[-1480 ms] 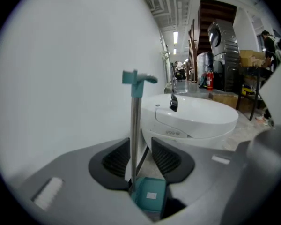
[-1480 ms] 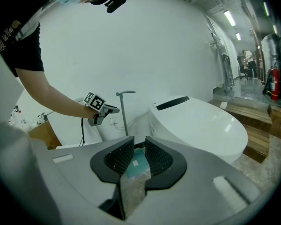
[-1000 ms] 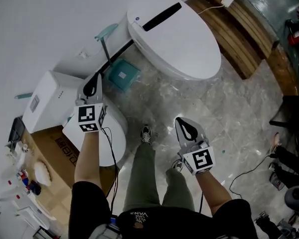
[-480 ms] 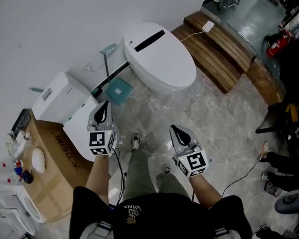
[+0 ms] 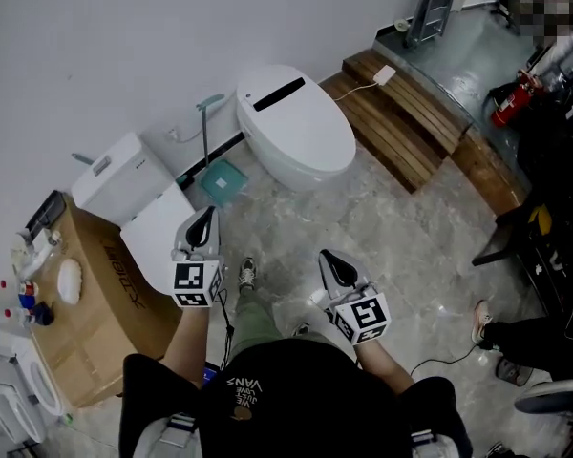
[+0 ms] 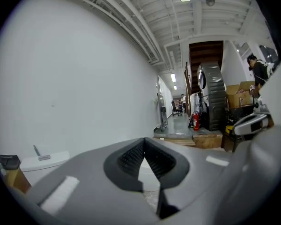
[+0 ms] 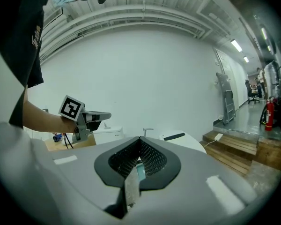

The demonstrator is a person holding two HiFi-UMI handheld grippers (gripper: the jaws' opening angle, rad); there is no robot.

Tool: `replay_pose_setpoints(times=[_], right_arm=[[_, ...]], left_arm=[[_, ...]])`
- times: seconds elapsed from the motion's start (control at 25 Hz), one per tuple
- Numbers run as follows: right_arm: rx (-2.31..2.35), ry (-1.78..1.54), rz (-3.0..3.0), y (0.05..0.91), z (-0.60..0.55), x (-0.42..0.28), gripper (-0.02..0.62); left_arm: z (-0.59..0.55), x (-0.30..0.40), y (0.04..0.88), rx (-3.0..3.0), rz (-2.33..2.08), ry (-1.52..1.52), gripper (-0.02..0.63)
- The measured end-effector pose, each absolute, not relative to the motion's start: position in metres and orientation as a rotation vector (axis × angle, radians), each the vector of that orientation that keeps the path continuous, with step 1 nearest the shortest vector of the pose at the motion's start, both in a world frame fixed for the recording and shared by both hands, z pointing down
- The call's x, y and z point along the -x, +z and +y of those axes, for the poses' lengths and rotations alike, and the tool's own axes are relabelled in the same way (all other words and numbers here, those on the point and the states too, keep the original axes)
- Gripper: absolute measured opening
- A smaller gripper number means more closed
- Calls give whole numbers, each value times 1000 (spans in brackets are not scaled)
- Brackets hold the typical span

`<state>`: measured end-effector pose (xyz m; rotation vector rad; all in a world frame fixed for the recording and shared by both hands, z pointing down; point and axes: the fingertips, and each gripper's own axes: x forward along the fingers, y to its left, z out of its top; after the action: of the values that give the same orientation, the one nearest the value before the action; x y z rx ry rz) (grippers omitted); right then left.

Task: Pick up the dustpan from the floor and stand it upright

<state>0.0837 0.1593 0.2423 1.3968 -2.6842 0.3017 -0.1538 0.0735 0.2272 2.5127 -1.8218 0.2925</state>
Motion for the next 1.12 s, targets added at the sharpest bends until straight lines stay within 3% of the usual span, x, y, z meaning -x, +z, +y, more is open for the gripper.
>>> replay_pose_setpoints(times=[1.12], right_arm=[[-1351,371,-2649,243,247,-131,2]], left_arm=[[216,8,238,-2686,-1363,331,52]])
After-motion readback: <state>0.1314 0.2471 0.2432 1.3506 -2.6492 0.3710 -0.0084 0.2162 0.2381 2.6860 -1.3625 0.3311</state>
